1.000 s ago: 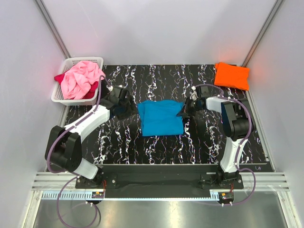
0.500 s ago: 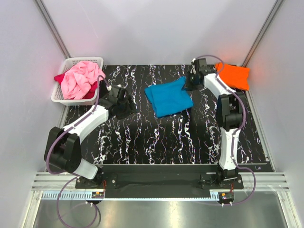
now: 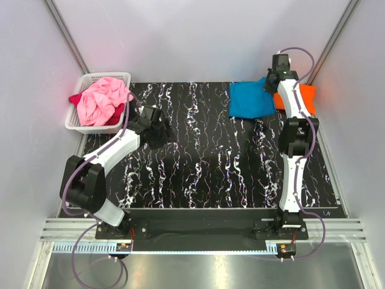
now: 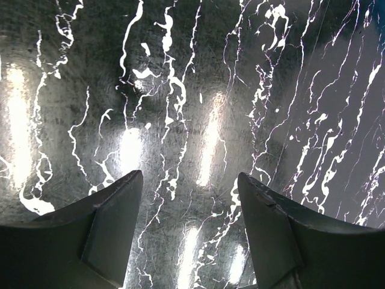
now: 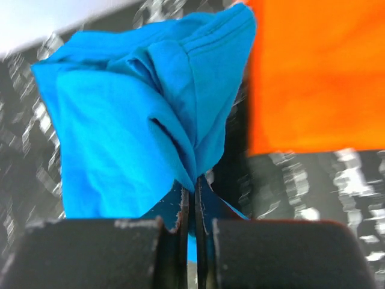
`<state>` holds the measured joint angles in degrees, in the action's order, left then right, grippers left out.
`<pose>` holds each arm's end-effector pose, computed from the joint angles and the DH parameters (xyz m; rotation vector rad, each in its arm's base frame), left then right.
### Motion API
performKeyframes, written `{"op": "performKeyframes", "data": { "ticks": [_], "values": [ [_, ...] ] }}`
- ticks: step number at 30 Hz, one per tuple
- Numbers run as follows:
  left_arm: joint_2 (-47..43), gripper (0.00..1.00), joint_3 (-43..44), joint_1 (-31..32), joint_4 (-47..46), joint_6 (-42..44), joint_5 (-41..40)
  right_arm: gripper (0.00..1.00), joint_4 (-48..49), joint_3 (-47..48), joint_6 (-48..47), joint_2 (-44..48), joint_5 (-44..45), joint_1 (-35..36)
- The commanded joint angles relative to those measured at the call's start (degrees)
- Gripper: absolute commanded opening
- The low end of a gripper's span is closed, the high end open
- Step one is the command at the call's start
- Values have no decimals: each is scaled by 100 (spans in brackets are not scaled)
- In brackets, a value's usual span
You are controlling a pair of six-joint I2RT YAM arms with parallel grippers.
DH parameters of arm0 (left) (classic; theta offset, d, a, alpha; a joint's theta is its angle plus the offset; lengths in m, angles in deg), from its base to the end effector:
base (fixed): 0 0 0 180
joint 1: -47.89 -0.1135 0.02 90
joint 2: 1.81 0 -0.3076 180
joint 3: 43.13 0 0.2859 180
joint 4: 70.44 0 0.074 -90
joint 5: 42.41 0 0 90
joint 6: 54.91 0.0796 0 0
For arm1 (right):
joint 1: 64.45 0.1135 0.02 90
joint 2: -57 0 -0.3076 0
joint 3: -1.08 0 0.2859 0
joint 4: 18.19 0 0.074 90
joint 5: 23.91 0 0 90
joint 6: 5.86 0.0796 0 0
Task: Fold and stack the t-shirts
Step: Neatly place the folded tshirt to the corner
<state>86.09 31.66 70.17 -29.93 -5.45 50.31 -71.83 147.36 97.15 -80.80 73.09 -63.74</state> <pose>0.3486 -0.1469 0.2325 -0.3895 2.5503 -0.4941 0.6386 -0.0018 0.2538 0.3108 2.3310 -0.0269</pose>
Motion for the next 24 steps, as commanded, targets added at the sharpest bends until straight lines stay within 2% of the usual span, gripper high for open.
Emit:
{"op": "performKeyframes", "data": {
  "ticks": [1, 9, 24],
  "values": [
    [131, 69, 289, -31, -10, 54, 202, 0, -181, 889, -282, -247, 661, -281],
    [359, 69, 447, -31, 25, 89, 141, 0, -138, 1691, -238, -634, 969, -1063],
    [764, 69, 641, -22, 34, 72, 176, 0, 451, 1569, -203, -828, 1997, -1504]
  ]
}}
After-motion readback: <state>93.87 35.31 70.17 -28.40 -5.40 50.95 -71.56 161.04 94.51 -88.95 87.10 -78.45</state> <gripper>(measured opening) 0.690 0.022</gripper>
